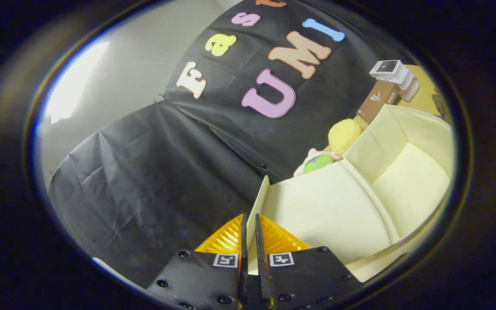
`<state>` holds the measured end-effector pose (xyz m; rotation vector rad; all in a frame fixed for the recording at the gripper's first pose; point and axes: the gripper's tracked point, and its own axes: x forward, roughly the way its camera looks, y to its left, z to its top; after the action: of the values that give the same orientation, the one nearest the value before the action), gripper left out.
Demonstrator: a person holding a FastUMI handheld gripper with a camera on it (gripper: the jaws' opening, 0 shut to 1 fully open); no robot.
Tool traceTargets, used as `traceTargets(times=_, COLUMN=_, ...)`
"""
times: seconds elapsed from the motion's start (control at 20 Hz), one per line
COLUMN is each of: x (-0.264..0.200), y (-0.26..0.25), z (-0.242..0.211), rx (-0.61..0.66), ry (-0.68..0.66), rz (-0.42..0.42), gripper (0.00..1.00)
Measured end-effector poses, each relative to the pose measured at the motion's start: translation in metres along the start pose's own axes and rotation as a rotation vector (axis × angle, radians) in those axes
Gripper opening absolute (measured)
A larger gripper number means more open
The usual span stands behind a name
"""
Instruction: Open the storage box then place both shoes into the box .Put the left shoe in first, then the right shoe, with the right side of both shoes facing outward in a uniform manner.
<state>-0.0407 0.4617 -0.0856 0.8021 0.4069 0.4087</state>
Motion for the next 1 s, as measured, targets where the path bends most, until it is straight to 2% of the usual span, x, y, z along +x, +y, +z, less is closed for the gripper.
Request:
traceTargets(times=0.2, x=0.008, y=-0.015, z=-0.015, rx=-0.022, ry=0.024, rz=-0.048, gripper=0.74)
traceTargets(times=0.35, x=0.003, y=-0.032, z=-0.002, rx=-0.068, ry=0.012, rz=-0.09, gripper=1.0)
traceTargets(times=0.55, x=-0.015, y=-0.062, z=0.033, rx=-0.161, ry=-0.005, rz=-0.187, gripper=1.0)
traceTargets(times=0.9, x=-0.052, y=-0.121, z=0.137, rx=-0.328, ry=-0.051, rz=-0.357, gripper=1.0)
traceTargets(times=1.0, x=-0.066, y=-0.143, z=0.167, rx=-0.417, ry=-0.046, rz=-0.44, gripper=1.0)
